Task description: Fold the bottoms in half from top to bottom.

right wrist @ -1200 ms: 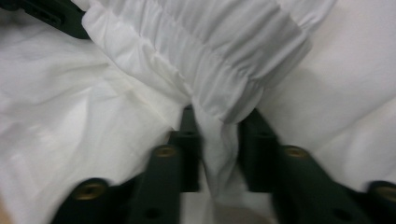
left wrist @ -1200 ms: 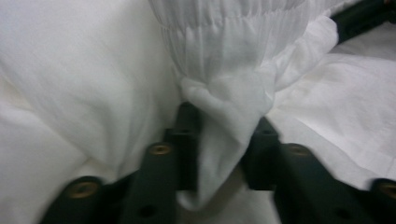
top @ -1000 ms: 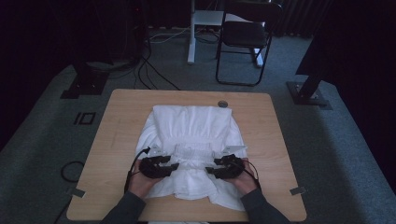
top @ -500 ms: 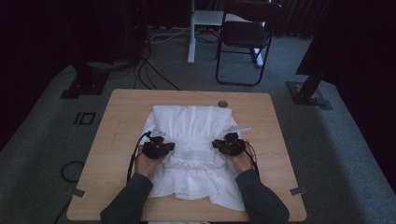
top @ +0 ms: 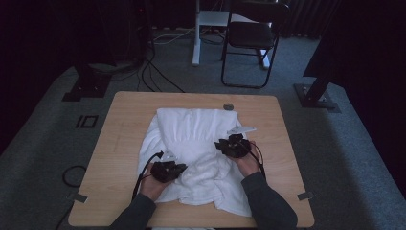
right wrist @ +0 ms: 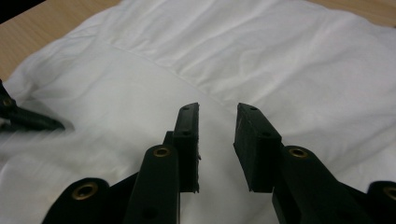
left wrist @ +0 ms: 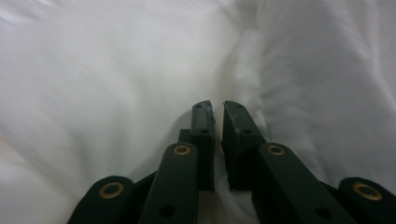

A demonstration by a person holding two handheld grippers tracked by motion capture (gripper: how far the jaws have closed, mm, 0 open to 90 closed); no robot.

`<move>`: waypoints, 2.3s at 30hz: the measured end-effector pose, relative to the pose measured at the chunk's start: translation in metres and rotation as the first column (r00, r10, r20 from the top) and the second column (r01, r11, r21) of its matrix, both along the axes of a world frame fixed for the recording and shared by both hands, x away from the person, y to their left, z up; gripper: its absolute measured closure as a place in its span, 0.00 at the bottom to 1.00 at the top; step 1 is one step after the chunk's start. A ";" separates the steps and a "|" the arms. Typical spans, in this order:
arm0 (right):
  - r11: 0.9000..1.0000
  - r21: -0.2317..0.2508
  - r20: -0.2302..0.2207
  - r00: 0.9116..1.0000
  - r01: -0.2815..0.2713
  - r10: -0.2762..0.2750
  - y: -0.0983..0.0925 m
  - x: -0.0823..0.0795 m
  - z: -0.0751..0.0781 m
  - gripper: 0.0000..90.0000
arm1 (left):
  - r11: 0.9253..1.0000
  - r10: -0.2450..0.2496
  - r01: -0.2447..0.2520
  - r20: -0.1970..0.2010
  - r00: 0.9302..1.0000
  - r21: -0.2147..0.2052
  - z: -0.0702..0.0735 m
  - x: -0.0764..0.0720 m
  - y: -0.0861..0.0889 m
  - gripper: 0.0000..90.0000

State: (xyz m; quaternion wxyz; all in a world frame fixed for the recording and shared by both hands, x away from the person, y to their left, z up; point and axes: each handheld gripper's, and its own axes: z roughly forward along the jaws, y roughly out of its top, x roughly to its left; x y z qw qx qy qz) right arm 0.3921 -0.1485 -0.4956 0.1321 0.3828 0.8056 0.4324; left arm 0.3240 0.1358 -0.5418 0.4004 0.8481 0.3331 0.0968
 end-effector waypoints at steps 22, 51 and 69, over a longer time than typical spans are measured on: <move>0.988 -0.059 -0.124 0.983 -0.141 0.133 0.003 -0.076 -0.056 0.74 | 0.998 -0.034 0.031 -0.037 0.999 -0.057 0.002 -0.021 0.008 0.73; 0.986 -0.122 -0.052 0.991 0.113 -0.120 0.002 0.057 -0.056 0.55 | 0.967 0.252 -0.251 0.000 0.968 -0.046 -0.012 0.109 0.018 0.58; 0.982 -0.177 -0.041 0.996 0.064 -0.073 0.004 -0.021 -0.058 0.55 | 0.973 0.226 -0.226 0.001 0.974 -0.055 -0.016 0.022 0.018 0.58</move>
